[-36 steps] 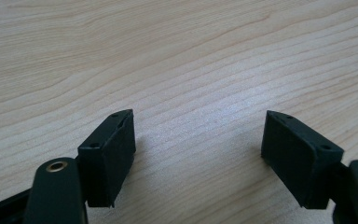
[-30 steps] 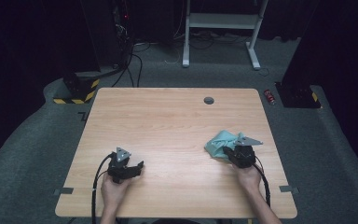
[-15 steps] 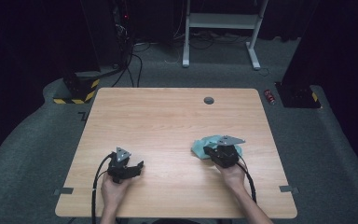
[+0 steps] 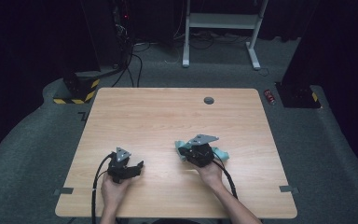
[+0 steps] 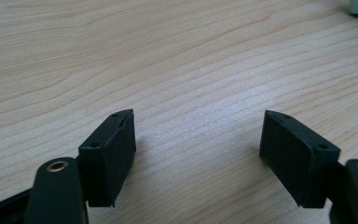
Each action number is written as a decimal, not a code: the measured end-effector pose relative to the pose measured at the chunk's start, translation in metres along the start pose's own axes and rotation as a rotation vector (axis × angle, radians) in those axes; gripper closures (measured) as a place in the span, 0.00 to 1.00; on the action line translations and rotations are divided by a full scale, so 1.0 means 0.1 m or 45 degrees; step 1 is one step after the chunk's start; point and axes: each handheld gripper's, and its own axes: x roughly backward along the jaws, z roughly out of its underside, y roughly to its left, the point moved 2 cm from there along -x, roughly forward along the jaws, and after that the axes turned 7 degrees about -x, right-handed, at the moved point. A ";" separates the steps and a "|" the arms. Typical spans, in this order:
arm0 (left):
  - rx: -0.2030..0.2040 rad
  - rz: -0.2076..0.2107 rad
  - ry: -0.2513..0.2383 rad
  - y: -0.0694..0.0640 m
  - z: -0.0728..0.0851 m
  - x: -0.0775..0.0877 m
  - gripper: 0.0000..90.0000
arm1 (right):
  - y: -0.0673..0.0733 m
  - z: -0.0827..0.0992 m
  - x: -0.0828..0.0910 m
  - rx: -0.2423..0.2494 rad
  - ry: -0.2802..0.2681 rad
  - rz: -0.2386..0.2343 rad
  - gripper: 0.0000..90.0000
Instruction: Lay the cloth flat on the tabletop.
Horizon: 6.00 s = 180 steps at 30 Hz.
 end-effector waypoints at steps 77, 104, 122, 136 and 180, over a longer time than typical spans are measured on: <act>-0.527 0.316 -0.074 -0.91 -0.37 -0.11 0.97 | -0.67 0.57 0.32 -0.021 0.077 0.362 1.00; -0.439 0.277 0.080 -1.19 -0.98 -0.47 0.88 | -0.35 0.25 -0.09 0.081 0.228 0.251 0.93; -0.435 0.441 0.109 -1.03 -0.55 0.19 0.86 | -0.38 0.26 0.01 0.107 0.232 0.166 0.71; -0.295 0.179 0.166 -0.64 -1.03 -0.48 0.57 | -0.32 0.32 -0.05 0.232 0.256 0.250 0.97; -0.255 0.269 0.084 -0.50 -1.13 -0.56 0.98 | -0.77 0.33 0.22 0.024 0.307 0.387 0.99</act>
